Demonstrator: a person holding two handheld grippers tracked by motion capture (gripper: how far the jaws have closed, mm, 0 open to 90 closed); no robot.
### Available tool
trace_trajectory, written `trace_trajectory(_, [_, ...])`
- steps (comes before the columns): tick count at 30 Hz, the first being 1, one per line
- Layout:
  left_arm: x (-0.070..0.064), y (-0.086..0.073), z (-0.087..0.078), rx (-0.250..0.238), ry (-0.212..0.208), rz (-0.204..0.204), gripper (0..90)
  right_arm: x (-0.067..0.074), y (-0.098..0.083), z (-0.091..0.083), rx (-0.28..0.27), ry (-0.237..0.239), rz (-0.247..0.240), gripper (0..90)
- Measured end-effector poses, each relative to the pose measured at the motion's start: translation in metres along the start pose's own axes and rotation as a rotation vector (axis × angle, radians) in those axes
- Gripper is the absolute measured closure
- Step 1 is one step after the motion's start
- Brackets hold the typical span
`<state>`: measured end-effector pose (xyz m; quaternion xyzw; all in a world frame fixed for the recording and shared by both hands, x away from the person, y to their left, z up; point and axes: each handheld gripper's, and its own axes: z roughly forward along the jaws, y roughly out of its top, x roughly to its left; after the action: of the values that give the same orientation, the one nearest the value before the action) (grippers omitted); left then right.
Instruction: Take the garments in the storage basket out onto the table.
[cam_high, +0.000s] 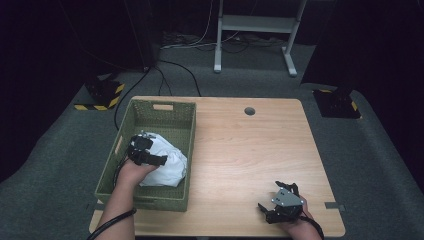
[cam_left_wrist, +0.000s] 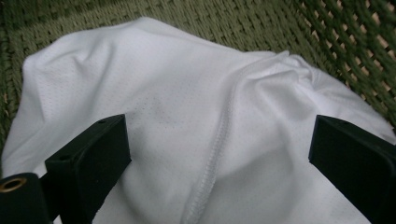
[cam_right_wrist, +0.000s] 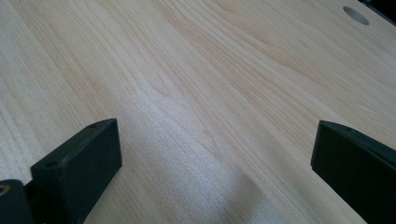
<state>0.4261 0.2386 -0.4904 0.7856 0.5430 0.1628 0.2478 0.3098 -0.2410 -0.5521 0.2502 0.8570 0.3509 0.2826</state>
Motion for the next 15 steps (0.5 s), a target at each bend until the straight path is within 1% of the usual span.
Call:
trace_trajectory(1, [0.000, 0.000, 0.000, 0.000, 0.000, 0.000, 5.4, 0.000, 0.000, 0.000, 0.000, 0.000, 0.000, 1.3])
trace_trajectory(7, [0.001, -0.003, 0.008, 0.042, 0.006, -0.008, 4.8, 0.000, 0.000, 0.000, 0.000, 0.000, 0.000, 1.3])
trace_trajectory(11, [0.001, -0.003, 0.011, 0.053, 0.003, -0.005, 4.8, 0.001, 0.000, 0.000, 0.000, 0.001, 0.000, 1.3])
trace_trajectory(12, [0.001, -0.003, 0.012, 0.058, 0.003, 0.004, 4.8, 0.000, 0.000, 0.000, 0.000, 0.001, -0.001, 1.3])
trace_trajectory(15, [0.000, -0.003, 0.013, 0.066, 0.003, 0.011, 4.4, 0.000, 0.000, 0.000, -0.002, 0.002, -0.004, 1.3])
